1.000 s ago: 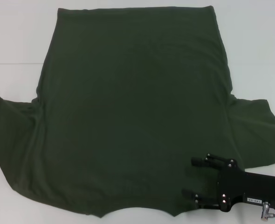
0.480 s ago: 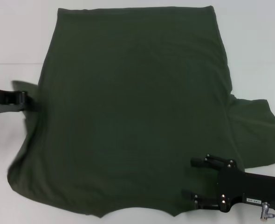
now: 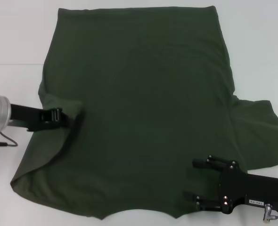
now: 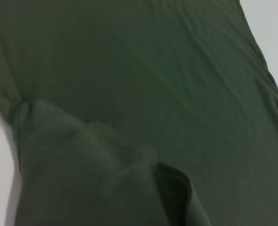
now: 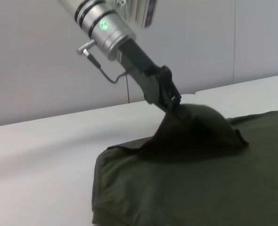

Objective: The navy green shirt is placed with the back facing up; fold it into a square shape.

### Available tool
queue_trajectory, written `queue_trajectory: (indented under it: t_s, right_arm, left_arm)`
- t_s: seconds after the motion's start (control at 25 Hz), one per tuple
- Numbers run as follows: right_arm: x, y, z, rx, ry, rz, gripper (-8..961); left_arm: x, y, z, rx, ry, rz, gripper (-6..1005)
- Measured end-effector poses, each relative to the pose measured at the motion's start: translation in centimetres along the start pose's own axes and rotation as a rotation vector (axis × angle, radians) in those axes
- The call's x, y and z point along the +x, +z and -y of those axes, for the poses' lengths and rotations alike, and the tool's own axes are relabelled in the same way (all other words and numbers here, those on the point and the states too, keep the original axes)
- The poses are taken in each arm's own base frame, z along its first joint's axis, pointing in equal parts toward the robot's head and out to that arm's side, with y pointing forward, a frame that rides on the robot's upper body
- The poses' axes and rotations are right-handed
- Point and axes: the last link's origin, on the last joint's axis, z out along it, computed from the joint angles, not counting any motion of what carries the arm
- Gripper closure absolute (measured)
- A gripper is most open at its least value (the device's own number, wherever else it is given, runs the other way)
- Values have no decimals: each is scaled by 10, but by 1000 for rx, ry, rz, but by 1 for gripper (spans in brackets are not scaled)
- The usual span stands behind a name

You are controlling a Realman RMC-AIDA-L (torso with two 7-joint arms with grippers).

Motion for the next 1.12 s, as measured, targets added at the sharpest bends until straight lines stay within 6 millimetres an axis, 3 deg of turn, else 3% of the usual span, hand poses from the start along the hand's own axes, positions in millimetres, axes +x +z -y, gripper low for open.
queue_trajectory:
  t_s: [0.24, 0.6, 0.8, 0.96, 1.12]
  right_arm:
    - [0, 0, 0, 0, -1, 0, 56]
    - [0, 0, 0, -2, 0, 0, 56]
    - [0, 0, 0, -2, 0, -2, 56]
    - [0, 0, 0, 0, 0, -1, 56]
    - [0, 0, 1, 1, 0, -2, 56]
  left_arm:
    - [-13, 13, 6, -56, -70, -13, 922]
    - [-17, 11, 14, -120, -116, -97, 917]
    - [-22, 13, 14, -162, -131, -92, 732]
    - [-28, 14, 12, -192, -121, -63, 502]
    - [-29, 1, 10, -255, -22, -70, 412]
